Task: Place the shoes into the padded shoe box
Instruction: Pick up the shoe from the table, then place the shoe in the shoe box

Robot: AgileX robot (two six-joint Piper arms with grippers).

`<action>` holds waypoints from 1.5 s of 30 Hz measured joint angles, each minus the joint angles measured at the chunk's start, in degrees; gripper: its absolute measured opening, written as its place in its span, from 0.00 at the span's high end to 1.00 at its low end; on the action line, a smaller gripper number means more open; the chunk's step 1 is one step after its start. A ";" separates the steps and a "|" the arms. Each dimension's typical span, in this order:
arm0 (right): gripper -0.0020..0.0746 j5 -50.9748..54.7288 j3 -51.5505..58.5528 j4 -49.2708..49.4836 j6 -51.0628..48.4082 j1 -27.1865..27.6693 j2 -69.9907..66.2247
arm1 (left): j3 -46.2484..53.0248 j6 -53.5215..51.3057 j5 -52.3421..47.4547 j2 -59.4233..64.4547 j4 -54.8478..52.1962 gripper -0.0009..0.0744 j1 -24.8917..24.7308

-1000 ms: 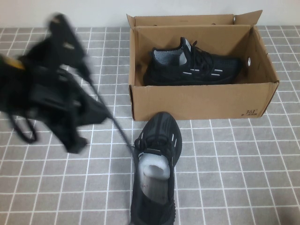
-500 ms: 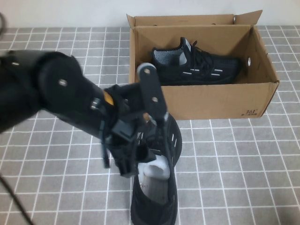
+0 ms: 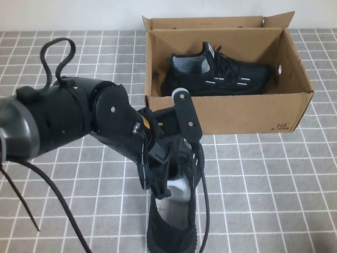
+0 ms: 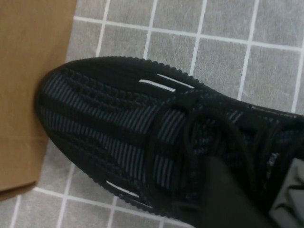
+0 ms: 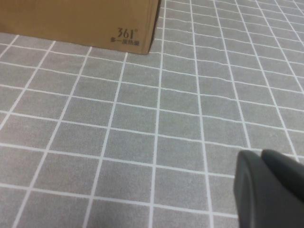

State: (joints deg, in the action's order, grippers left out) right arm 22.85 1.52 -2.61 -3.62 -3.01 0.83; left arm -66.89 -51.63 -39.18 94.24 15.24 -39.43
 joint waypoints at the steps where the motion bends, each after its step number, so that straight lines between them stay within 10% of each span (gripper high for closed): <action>1: 0.98 0.00 0.00 0.00 0.00 0.00 0.00 | 0.00 0.58 0.08 0.11 0.08 0.61 0.00; 7: 0.98 0.00 0.00 0.00 0.00 0.00 0.00 | -0.34 1.78 -1.24 0.25 2.68 0.95 -0.35; 24: 0.98 0.00 0.00 0.00 0.00 0.00 0.00 | -26.47 33.12 -14.38 0.84 15.16 0.98 -0.47; 45: 0.98 0.00 0.00 0.00 0.00 0.00 0.00 | -30.28 54.37 28.17 9.83 15.81 0.98 -0.02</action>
State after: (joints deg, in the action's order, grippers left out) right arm 22.85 1.52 -2.61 -3.62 -3.01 0.83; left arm -97.18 2.74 -11.01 104.07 31.05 -39.45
